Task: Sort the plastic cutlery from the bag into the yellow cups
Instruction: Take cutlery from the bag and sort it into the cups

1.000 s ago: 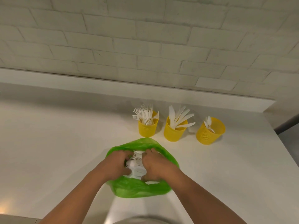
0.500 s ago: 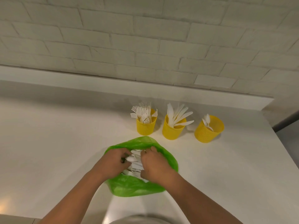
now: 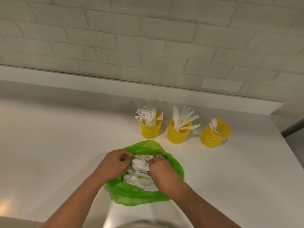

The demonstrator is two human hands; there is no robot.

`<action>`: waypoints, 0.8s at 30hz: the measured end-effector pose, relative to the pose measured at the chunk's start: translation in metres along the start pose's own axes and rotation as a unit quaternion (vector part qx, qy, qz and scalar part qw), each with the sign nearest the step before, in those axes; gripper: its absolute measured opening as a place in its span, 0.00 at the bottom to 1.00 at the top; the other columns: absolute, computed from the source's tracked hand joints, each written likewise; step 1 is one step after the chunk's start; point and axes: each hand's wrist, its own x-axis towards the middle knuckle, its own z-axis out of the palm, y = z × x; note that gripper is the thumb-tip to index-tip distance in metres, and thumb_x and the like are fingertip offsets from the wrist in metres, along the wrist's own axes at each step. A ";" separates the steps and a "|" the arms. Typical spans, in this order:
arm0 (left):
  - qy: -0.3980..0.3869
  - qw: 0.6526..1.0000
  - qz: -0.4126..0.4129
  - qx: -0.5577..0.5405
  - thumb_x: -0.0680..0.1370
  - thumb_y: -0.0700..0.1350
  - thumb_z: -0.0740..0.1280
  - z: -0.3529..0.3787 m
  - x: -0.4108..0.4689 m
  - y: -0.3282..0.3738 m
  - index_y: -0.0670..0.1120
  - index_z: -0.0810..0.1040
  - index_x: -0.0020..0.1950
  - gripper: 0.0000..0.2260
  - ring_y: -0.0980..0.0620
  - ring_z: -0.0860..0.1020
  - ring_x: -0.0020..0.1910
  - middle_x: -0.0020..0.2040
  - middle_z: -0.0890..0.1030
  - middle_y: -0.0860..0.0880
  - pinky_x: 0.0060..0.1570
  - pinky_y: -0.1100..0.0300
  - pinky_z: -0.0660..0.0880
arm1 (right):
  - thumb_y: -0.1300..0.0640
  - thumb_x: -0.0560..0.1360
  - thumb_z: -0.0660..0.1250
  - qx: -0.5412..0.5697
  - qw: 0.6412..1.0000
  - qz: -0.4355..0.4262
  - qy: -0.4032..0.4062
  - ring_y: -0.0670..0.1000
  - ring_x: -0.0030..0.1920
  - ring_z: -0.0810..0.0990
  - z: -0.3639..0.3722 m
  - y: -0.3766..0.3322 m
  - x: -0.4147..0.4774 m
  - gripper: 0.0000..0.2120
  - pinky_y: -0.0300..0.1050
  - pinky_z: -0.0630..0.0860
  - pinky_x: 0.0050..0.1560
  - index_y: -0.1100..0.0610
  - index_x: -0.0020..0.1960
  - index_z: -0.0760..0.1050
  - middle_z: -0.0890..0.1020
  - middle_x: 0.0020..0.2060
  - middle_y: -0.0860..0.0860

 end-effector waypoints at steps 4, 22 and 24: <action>-0.003 1.000 -0.003 -0.020 0.80 0.39 0.68 0.002 0.001 0.002 0.50 0.84 0.53 0.08 0.49 0.86 0.40 0.40 0.87 0.45 0.52 0.51 0.83 | 0.57 0.74 0.75 -0.022 1.000 0.013 0.001 0.61 0.63 0.74 0.012 -0.003 -0.002 0.23 0.55 0.75 0.59 0.60 0.66 0.73 0.76 0.61 0.59; -0.014 0.998 -0.035 -0.040 0.82 0.40 0.66 0.001 0.003 0.005 0.48 0.83 0.55 0.07 0.47 0.86 0.45 0.48 0.87 0.47 0.50 0.54 0.84 | 0.48 0.75 0.69 0.150 0.987 0.042 0.041 0.57 0.57 0.77 -0.006 0.011 -0.006 0.19 0.49 0.68 0.57 0.57 0.60 0.73 0.79 0.57 0.55; -0.015 0.998 -0.037 -0.052 0.83 0.41 0.65 0.002 0.003 0.009 0.49 0.83 0.55 0.07 0.48 0.86 0.45 0.49 0.87 0.47 0.50 0.52 0.84 | 0.49 0.72 0.70 0.261 0.961 0.063 0.063 0.55 0.51 0.80 -0.010 0.017 -0.007 0.17 0.47 0.71 0.48 0.56 0.57 0.74 0.82 0.51 0.53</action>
